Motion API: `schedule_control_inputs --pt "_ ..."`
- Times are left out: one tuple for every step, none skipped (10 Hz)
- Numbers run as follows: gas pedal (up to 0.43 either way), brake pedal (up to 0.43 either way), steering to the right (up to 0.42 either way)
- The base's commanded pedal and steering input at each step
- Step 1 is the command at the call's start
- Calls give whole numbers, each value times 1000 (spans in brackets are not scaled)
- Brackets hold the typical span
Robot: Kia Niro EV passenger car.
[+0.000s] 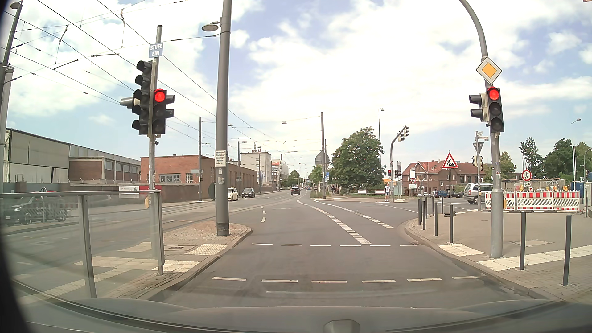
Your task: Follow the waypoints while adhering to traffic rules and regulations
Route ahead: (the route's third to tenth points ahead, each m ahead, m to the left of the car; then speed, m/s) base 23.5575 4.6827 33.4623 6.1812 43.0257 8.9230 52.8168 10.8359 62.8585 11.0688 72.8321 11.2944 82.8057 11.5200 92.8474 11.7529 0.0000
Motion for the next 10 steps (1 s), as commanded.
schedule_control_inputs --pt "0 293 -11" --pt "0 293 -11" --pt "0 293 -12" --pt "0 293 -12" --pt "0 293 -12" --pt "0 293 -11" --pt "0 293 -12" --pt "0 293 -12" --pt "0 293 -12" --pt "0 293 -11"
